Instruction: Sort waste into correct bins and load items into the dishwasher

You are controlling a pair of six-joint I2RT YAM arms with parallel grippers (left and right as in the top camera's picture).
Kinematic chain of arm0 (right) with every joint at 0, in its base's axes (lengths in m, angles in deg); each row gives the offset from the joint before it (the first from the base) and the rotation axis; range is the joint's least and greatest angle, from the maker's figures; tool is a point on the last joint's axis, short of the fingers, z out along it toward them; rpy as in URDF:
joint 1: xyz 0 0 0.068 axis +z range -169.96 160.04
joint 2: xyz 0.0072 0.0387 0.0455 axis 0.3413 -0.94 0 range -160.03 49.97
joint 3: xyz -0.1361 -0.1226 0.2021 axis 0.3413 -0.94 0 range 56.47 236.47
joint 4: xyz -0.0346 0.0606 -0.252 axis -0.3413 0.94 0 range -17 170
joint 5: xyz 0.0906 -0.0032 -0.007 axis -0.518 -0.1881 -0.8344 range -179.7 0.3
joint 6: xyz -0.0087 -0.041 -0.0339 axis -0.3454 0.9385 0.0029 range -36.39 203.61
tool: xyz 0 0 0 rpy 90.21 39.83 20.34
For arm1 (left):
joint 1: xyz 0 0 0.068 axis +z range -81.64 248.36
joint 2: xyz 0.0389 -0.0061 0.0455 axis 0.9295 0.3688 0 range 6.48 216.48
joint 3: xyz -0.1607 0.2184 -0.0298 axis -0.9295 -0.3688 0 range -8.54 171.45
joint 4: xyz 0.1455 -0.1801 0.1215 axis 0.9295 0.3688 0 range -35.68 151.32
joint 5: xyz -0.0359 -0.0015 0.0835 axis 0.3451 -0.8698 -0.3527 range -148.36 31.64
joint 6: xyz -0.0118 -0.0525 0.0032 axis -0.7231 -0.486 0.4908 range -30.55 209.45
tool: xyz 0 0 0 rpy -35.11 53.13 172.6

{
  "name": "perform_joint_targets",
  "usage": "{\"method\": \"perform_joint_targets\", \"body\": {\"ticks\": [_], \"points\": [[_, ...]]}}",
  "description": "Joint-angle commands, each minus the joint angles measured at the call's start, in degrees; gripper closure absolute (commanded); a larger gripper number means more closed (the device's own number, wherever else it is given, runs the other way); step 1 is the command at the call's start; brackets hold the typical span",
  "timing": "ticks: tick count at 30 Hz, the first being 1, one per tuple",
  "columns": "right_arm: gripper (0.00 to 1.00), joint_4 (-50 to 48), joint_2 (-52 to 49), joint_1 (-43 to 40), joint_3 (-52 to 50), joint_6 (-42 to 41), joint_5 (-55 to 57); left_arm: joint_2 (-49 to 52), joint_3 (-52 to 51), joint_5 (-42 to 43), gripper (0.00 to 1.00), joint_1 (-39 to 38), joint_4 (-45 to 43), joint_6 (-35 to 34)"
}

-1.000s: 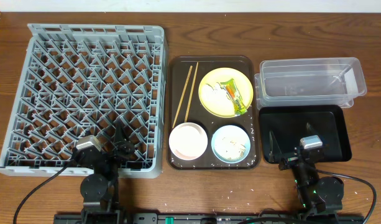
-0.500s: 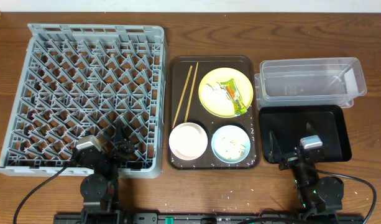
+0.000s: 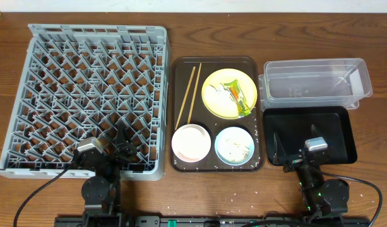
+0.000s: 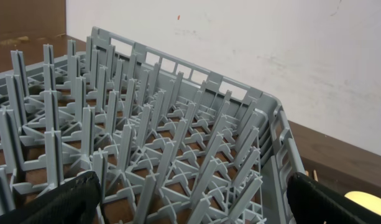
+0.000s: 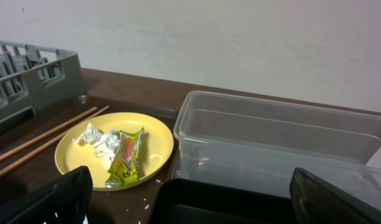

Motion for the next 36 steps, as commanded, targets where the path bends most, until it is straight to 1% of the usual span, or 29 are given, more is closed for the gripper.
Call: {"method": "perform_joint_targets", "body": {"ticks": [1,26,29,32,36], "points": [[0.01,0.2,0.2,-0.6,-0.1,0.4,0.3,-0.4,-1.4,-0.9,0.04,0.3,1.7,0.3],[0.01,0.2,0.2,-0.6,-0.1,0.4,0.3,-0.4,-1.4,-0.9,0.04,0.3,1.7,0.3],[0.01,0.1,0.2,-0.6,-0.1,0.4,0.3,-0.4,-1.4,-0.9,0.04,0.3,1.2,-0.5],[0.01,-1.2,0.2,-0.6,-0.1,0.4,0.4,-0.4,-1.4,1.2,0.03,0.2,1.2,-0.8],[0.01,-0.1,0.2,-0.6,-0.1,-0.4,-4.3,-0.3,-1.4,10.9,0.04,0.2,2.1,-0.8]]}}
